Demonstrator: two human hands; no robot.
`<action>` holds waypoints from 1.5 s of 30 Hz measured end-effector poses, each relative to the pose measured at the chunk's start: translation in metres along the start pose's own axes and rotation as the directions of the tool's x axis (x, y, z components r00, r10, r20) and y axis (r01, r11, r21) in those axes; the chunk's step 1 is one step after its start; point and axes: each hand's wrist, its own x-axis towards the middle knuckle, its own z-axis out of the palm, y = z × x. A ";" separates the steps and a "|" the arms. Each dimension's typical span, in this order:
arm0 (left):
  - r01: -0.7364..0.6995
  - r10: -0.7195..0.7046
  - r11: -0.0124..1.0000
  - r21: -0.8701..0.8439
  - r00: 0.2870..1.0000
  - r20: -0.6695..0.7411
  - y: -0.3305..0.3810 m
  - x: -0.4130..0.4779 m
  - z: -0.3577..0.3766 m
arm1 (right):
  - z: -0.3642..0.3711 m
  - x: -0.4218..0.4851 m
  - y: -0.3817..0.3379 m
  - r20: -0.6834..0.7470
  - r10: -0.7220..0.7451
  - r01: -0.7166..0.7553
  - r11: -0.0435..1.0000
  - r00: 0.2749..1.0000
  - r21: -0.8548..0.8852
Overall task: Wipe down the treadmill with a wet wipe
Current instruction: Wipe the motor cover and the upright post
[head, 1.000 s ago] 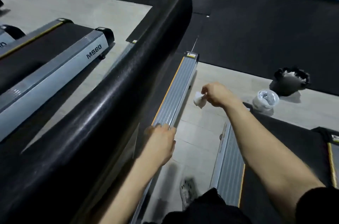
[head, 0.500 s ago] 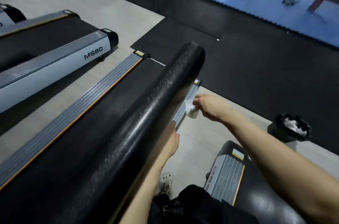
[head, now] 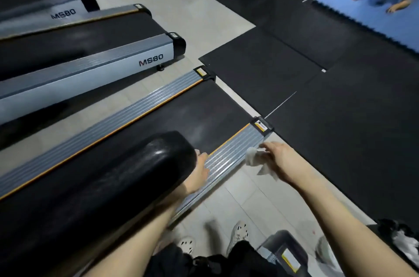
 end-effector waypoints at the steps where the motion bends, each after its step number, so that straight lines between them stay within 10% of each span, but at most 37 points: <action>1: 0.047 -0.045 0.998 0.033 0.998 -0.039 0.011 -0.002 -0.019 | -0.005 0.009 0.010 -0.004 0.006 -0.006 0.996 1.000 0.091; 10: 0.152 -0.154 0.988 -0.030 0.975 -0.160 0.032 0.060 -0.063 | -0.048 0.127 0.010 0.062 -0.227 0.214 0.962 0.972 0.172; 18: 0.200 -0.379 0.845 -0.495 0.879 -0.291 0.000 0.137 -0.074 | -0.083 0.249 -0.053 0.191 -0.569 0.556 0.822 0.800 0.119; 26: 0.462 -0.891 0.340 -0.819 0.436 -0.123 -0.045 0.124 -0.094 | -0.082 0.322 -0.144 0.312 -0.661 0.672 0.735 0.682 0.089; 34: 0.494 -0.995 -0.096 -0.864 -0.044 0.085 -0.063 0.093 -0.104 | -0.059 0.349 -0.247 0.376 -0.734 0.694 0.670 0.565 0.264; 39: -0.194 -0.965 -0.260 -0.946 0.065 0.252 -0.092 0.113 -0.126 | -0.043 0.377 -0.294 0.450 -0.844 0.795 0.475 0.290 0.378; 45: -0.042 -0.984 -0.164 -0.986 0.083 0.160 -0.157 0.141 -0.166 | -0.052 0.459 -0.367 0.415 -0.882 0.767 0.423 0.226 0.483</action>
